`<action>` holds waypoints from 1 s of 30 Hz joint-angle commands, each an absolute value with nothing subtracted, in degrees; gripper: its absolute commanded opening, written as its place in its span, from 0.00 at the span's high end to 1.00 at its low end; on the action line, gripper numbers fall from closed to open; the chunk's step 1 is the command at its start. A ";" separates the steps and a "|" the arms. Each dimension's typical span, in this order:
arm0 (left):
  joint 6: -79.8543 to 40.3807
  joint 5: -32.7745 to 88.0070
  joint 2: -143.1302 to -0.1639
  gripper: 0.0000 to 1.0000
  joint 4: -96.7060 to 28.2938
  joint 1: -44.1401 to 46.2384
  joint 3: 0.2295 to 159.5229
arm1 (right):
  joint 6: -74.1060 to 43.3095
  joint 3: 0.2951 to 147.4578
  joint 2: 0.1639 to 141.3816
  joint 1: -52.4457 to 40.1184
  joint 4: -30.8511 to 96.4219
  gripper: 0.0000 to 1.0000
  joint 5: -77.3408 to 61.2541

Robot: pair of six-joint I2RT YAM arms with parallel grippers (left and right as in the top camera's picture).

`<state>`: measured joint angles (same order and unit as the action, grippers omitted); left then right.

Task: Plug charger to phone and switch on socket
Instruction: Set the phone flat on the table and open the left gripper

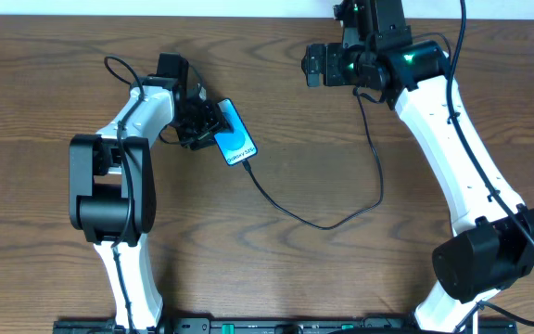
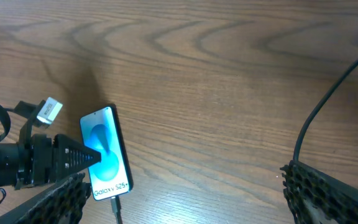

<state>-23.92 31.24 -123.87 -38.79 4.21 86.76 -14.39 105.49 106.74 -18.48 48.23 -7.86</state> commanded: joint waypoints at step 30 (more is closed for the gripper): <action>-20.45 23.22 -113.82 0.45 -40.23 2.11 88.97 | -14.06 106.43 105.97 -18.09 48.23 0.01 -7.64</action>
